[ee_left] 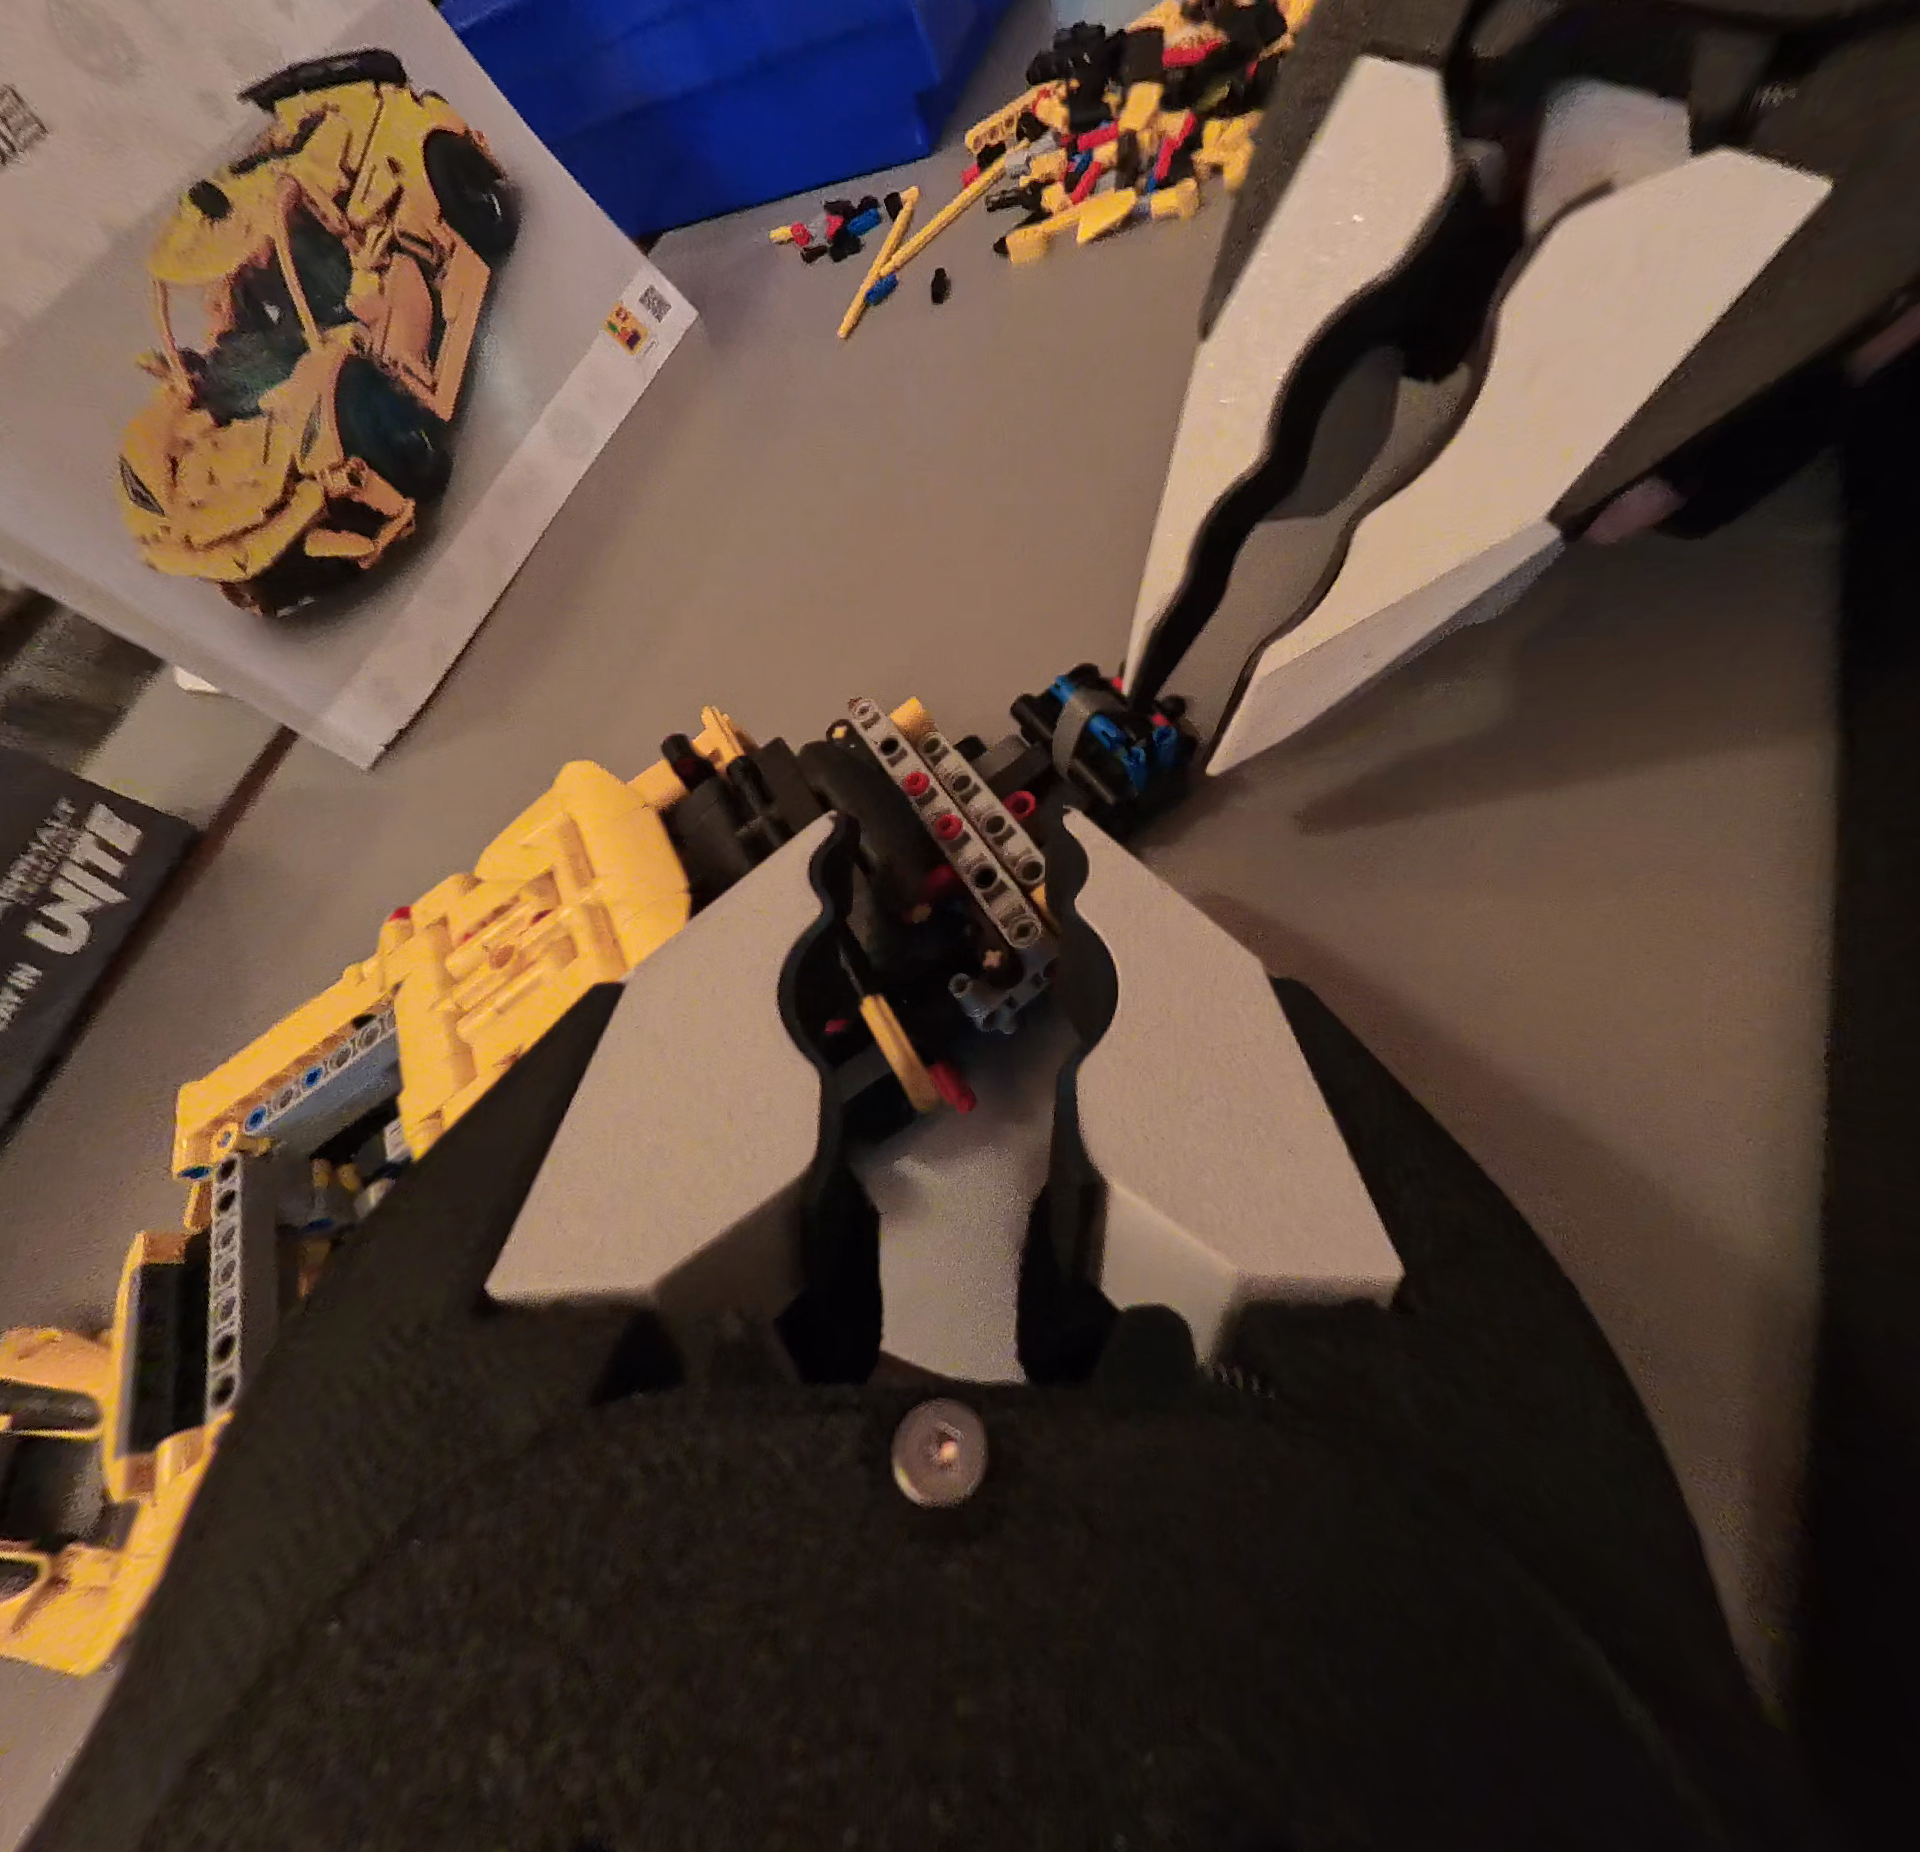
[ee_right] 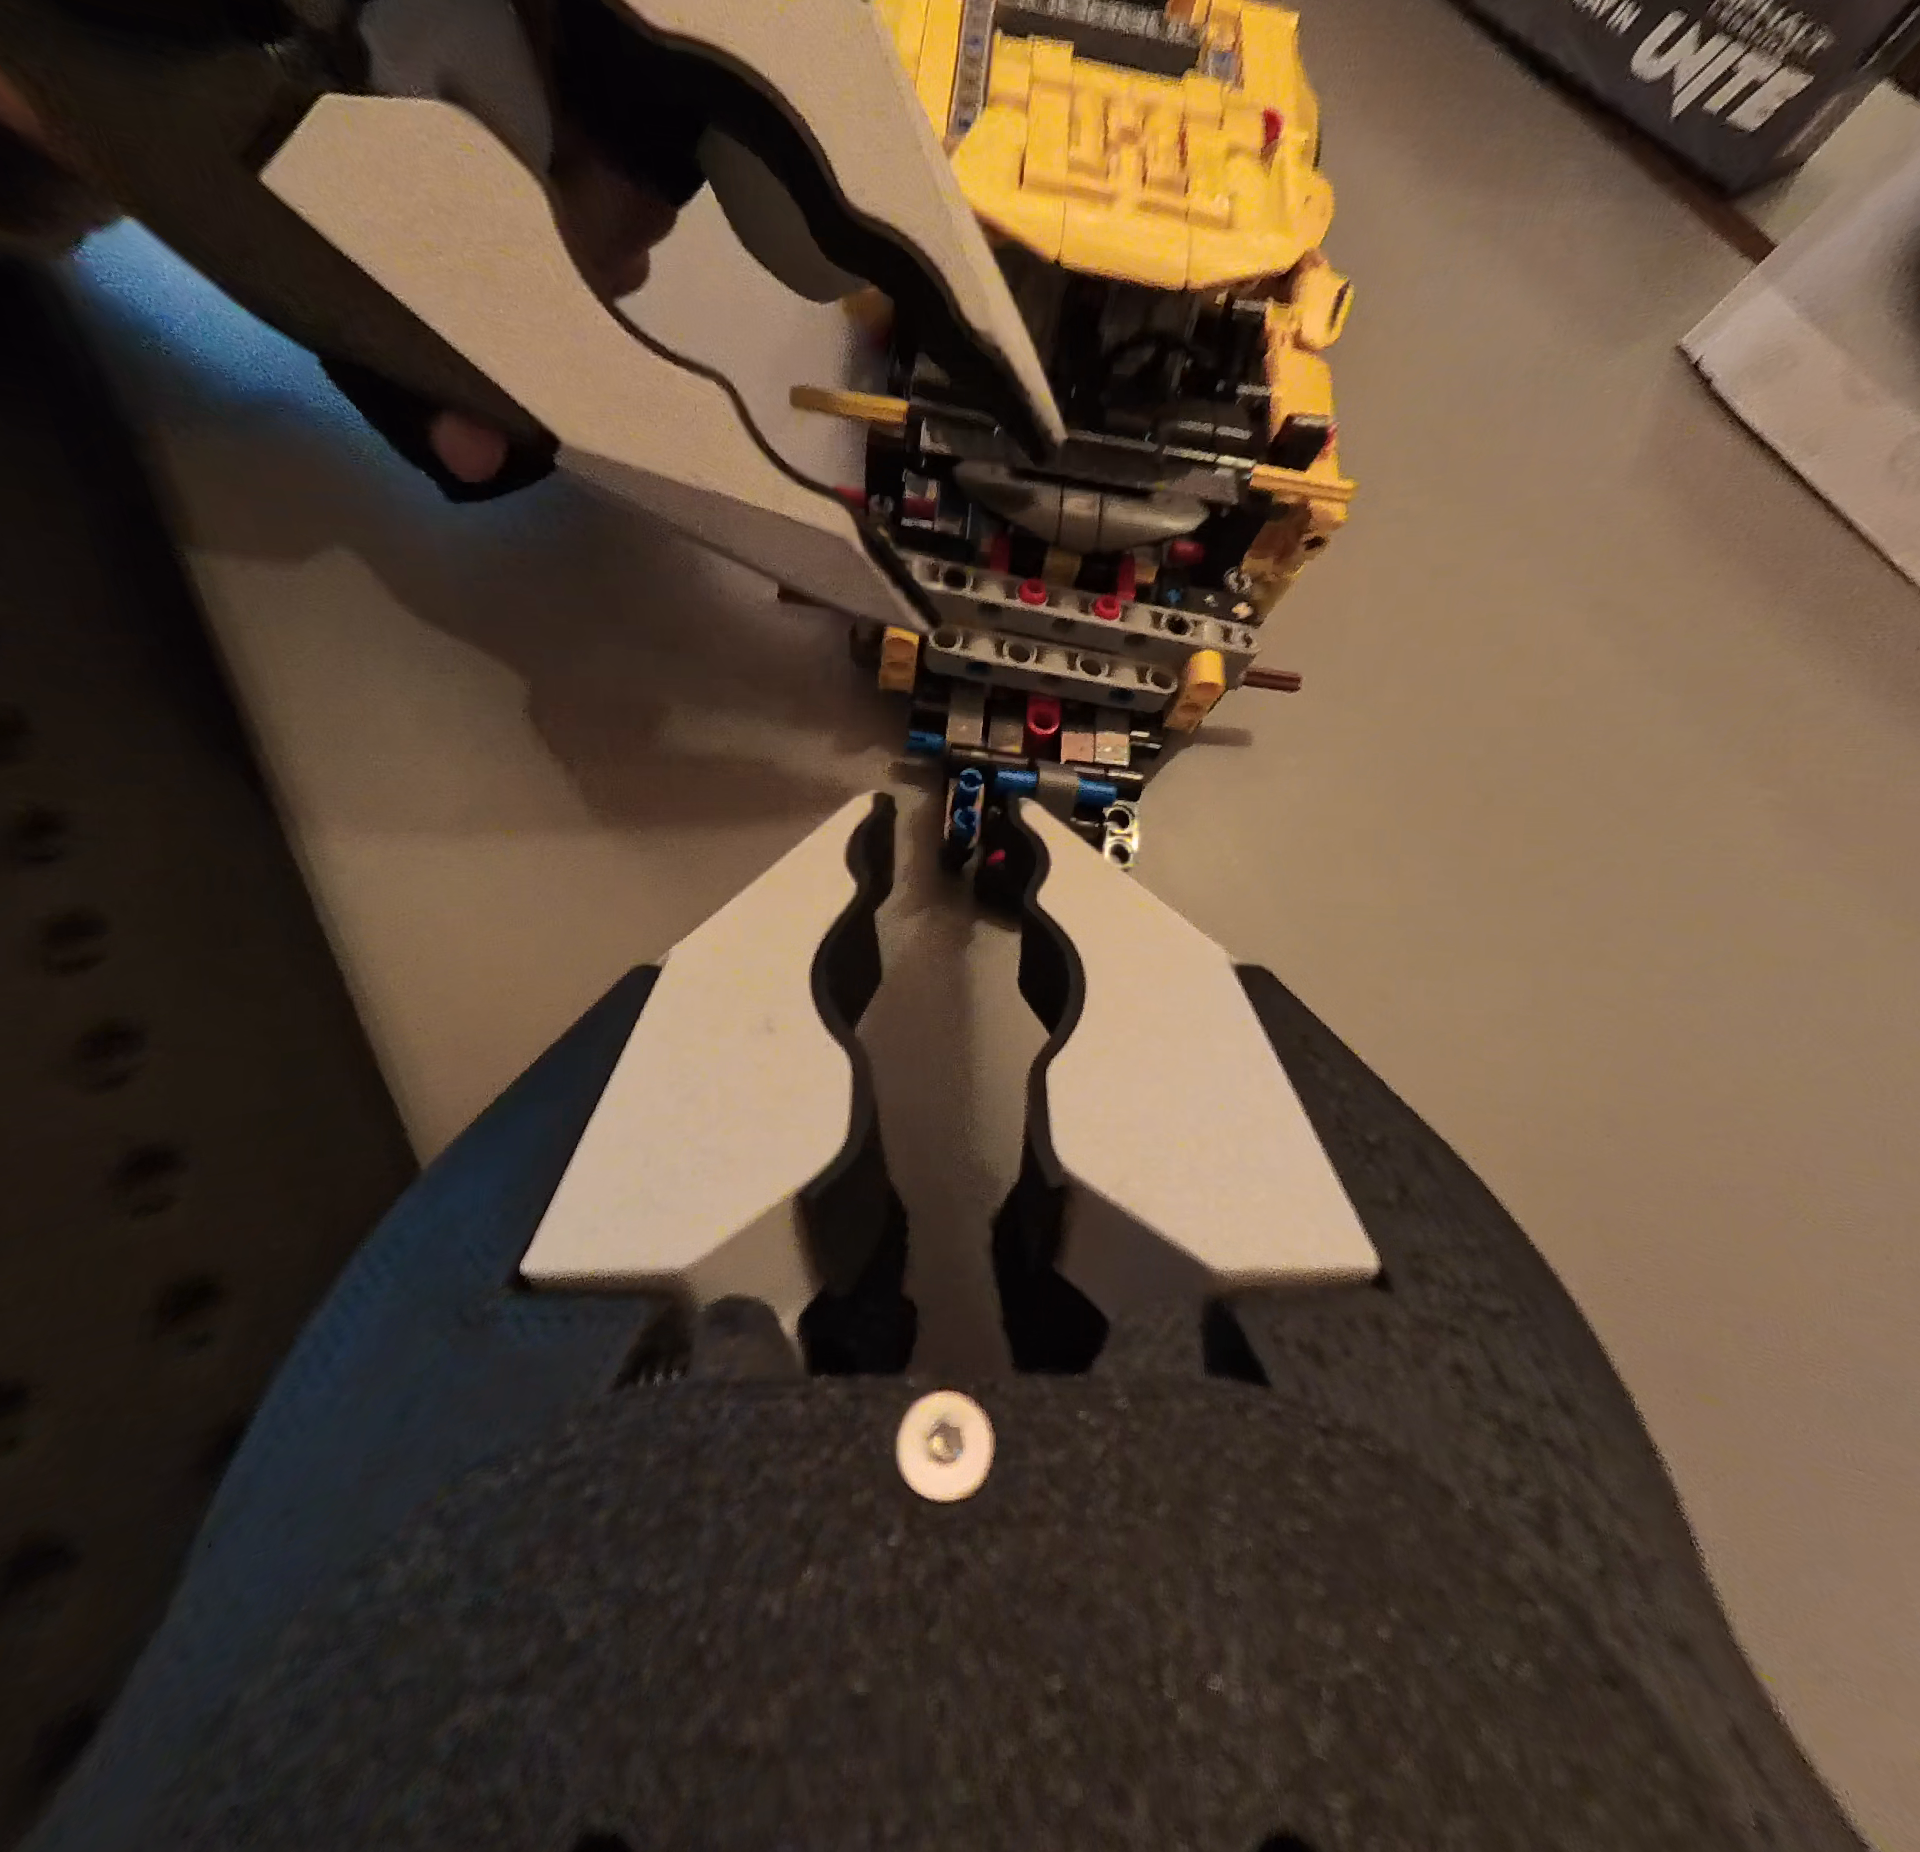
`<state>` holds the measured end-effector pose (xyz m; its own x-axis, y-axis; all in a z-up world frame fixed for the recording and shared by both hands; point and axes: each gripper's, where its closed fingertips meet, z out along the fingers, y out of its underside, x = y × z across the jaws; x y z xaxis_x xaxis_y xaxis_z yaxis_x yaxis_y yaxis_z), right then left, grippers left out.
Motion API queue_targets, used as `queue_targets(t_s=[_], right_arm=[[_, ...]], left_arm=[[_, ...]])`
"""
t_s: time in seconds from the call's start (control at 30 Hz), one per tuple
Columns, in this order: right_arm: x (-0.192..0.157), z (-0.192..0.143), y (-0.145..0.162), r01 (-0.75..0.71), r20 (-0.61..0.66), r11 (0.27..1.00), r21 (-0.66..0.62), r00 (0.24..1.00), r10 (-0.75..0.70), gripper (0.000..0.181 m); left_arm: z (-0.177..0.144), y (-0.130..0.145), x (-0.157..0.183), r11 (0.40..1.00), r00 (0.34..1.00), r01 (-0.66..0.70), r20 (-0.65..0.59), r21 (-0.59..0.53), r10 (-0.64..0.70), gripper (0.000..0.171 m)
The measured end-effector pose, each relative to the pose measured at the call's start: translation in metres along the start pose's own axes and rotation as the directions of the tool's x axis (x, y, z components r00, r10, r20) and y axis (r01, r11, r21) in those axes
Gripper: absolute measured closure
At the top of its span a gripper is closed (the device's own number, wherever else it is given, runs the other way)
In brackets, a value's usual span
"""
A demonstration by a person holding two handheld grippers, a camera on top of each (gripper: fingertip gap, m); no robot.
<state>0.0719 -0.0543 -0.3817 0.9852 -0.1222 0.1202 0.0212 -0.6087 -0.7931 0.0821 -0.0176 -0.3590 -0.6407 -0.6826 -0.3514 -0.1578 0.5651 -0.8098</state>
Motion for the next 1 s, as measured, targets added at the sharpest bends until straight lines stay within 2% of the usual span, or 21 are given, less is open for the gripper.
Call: queue_targets(t_s=[0.07,0.2,0.33,0.47,0.53,0.57,0.63,0.7,0.83,0.93,0.97,1.0], right_arm=[[-0.001,0.003,0.001,0.011,0.002,1.0,-0.008,1.0,-0.011,0.163],[0.006,0.005,0.002,0.053,-0.054,0.999,-0.013,0.997,-0.053,0.177],[0.006,0.005,0.002,0.071,-0.079,0.996,-0.055,0.994,-0.075,0.179],[0.004,0.004,0.001,-0.005,0.002,0.998,-0.057,1.0,0.005,0.181],[0.008,0.001,-0.003,-0.078,0.02,0.997,-0.015,0.997,0.078,0.181],[0.013,-0.001,-0.003,-0.102,0.021,0.995,-0.006,0.995,0.102,0.18],[0.015,-0.004,-0.007,-0.156,0.056,0.987,0.031,0.987,0.154,0.18],[0.018,-0.009,-0.012,-0.161,0.047,0.984,0.072,0.986,0.157,0.181],[0.018,-0.006,-0.005,-0.07,-0.017,0.998,0.012,0.997,0.07,0.181],[0.019,-0.008,-0.008,-0.046,-0.042,0.999,0.027,0.998,0.047,0.181],[0.02,-0.011,-0.011,-0.066,-0.035,0.996,0.053,0.997,0.067,0.181],[0.021,-0.029,-0.04,-0.107,0.007,0.963,0.247,0.994,0.109,0.181]], left_arm=[[0.005,0.005,0.003,0.999,0.998,-0.049,0.027,-0.018,0.05,0.136],[0.006,0.007,-0.001,0.995,0.991,-0.1,0.093,-0.01,0.101,0.143],[0.006,0.007,-0.002,0.998,0.994,-0.067,0.091,-0.006,0.067,0.144],[0.005,0.008,-0.01,0.997,0.99,-0.079,0.115,0.0,0.078,0.165],[0.008,0.008,0.003,0.998,0.997,-0.068,0.03,0.009,0.067,0.171],[0.01,0.007,0.003,0.998,0.997,-0.06,0.04,0.004,0.06,0.171],[0.01,0.004,0.0,0.991,0.987,-0.135,0.081,-0.012,0.136,0.171],[0.01,-0.001,-0.002,0.994,0.992,-0.104,0.077,0.014,0.103,0.171],[0.017,0.004,0.002,0.991,0.988,-0.132,0.075,-0.026,0.133,0.171],[0.017,0.002,0.001,0.993,0.99,-0.113,0.078,-0.019,0.115,0.171],[0.018,0.005,0.001,0.994,0.992,-0.104,0.074,-0.037,0.106,0.171],[0.022,0.015,0.003,0.989,0.991,-0.112,0.063,-0.096,0.119,0.166]])
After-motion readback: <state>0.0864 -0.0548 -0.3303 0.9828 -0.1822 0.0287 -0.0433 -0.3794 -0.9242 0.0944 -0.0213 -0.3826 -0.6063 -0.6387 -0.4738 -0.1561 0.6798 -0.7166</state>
